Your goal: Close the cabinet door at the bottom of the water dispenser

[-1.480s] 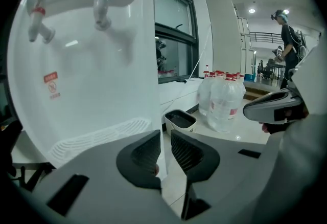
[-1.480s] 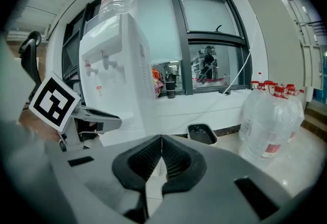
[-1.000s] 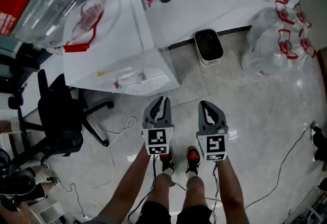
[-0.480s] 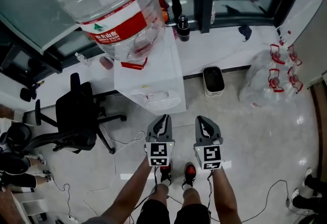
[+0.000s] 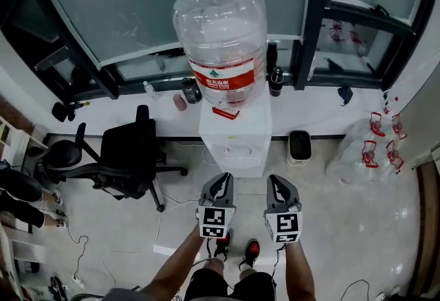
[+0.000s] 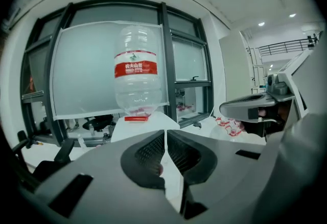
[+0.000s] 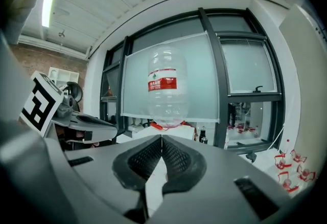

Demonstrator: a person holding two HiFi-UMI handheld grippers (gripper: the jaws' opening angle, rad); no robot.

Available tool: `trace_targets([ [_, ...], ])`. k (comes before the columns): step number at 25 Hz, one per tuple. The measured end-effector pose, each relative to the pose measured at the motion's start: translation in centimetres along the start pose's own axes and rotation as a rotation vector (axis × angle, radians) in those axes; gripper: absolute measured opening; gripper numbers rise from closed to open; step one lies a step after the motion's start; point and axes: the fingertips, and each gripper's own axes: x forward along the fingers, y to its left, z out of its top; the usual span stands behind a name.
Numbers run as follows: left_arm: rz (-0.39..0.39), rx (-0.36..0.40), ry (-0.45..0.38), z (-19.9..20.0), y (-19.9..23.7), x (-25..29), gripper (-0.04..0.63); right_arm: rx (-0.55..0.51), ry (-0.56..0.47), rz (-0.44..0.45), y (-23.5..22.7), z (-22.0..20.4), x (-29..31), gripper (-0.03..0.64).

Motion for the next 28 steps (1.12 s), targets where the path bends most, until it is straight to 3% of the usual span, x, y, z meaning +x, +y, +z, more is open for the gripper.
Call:
trace_targets([
  [7, 0.052, 0.0, -0.057, 4.4, 2.5, -6.4, 0.035, -0.05, -0.066, 0.025, 2.0, 5.7, -2.8, 0.018],
  [13, 0.112, -0.002, -0.092, 5.9, 3.8, -10.9, 0.035, -0.048, -0.095, 0.051, 3.3, 8.5, -5.5, 0.018],
  [20, 0.153, -0.019, -0.121, 6.5, 3.8, -14.8, 0.035, -0.083, -0.114, 0.081, 4.7, 9.3, -7.7, 0.018],
  [28, 0.152, -0.023, -0.136, 6.6, 2.7, -16.6, 0.035, -0.085, -0.101, 0.053, 4.8, 7.9, -10.2, 0.018],
])
